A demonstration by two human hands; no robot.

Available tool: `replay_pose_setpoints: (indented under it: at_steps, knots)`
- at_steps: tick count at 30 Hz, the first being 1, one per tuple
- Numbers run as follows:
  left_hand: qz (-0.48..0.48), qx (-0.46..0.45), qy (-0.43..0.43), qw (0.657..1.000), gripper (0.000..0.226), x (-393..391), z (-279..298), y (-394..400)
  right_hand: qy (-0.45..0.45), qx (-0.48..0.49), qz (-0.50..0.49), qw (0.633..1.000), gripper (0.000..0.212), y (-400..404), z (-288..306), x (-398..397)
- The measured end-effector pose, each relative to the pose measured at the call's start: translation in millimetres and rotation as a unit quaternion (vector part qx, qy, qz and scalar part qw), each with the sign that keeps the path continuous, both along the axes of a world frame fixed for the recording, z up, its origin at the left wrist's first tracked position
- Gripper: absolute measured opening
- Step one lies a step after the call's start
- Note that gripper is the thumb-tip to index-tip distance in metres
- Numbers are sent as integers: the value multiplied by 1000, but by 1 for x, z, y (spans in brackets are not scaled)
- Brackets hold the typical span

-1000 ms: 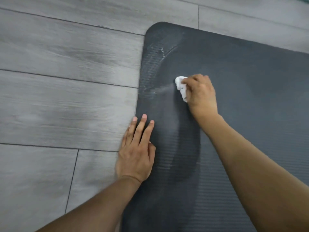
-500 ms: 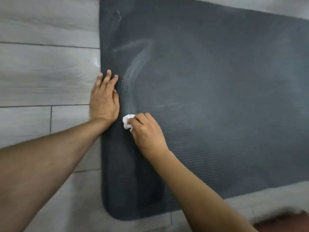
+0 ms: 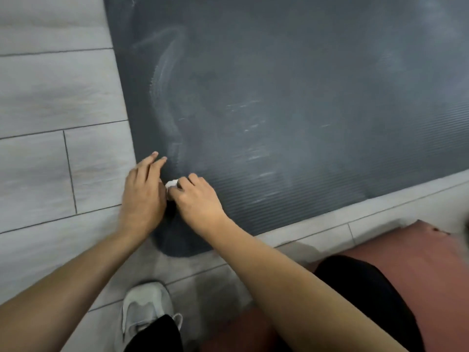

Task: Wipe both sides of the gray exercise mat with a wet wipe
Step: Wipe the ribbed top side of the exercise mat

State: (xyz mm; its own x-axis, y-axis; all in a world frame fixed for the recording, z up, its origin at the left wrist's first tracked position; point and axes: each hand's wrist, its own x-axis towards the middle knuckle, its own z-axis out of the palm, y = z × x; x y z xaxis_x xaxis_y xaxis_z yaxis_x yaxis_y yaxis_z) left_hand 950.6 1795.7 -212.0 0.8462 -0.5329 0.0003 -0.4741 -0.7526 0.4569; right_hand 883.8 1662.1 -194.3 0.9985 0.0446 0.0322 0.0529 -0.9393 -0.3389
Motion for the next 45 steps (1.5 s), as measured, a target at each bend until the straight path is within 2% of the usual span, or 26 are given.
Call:
replay_pose_setpoints:
  at_steps: [1,2,4,6,8,10,12,16,19,22,25,27,29,32,33,35,38,42,45]
  knots:
    - [-21,15,-8,1000,51,-15,-3,4,-4,-1,12,1000,11,-11,-2,-17]
    - [-45,29,-11,998,50,-27,-6,6,-7,0,-17,1000,13,-30,-5,-28]
    - [-89,62,-7,994,54,-43,-11,7,8,-17,-183,983,19,-85,-9,-41]
    - [-106,91,6,990,59,-51,-12,7,33,-40,-359,932,20,-150,-5,-58]
    - [-103,103,11,989,61,-52,-12,6,52,-48,-424,903,20,-182,1,-72]
    - [-97,105,11,990,59,-51,-11,4,58,-58,-408,910,21,-168,4,-70]
    - [-90,100,15,991,59,-52,-10,2,43,-35,-359,932,18,-123,1,-65]
    - [-89,80,30,992,62,-50,-12,4,-16,16,-187,982,19,-1,-5,-66]
    - [-112,63,42,991,64,-43,-14,13,-15,4,-115,993,24,21,-4,-74]
    - [-122,60,55,989,73,-37,-10,14,3,-48,-190,981,22,-25,-2,-84]
    - [-84,54,40,994,60,-37,-4,12,51,-77,-341,936,18,-83,2,-102]
    - [-28,58,35,997,52,-38,2,13,78,-90,-391,913,19,-89,3,-105]
    - [26,58,41,997,49,-39,7,15,69,-78,-370,923,24,-59,3,-98]
    - [77,34,76,994,52,-41,9,19,53,5,-199,979,22,30,2,-89]
    - [90,21,91,992,53,-42,9,18,57,28,-145,987,16,54,3,-89]
    - [122,-4,123,985,54,-42,12,16,79,73,-108,988,16,74,6,-86]
    - [182,-36,154,970,59,-35,16,9,114,138,-128,975,16,51,14,-82]
    - [262,-53,180,947,66,-23,29,-4,46,156,-245,956,17,-10,26,-93]
    - [363,-73,228,900,68,-14,48,-18,42,139,-303,942,15,-69,37,-95]
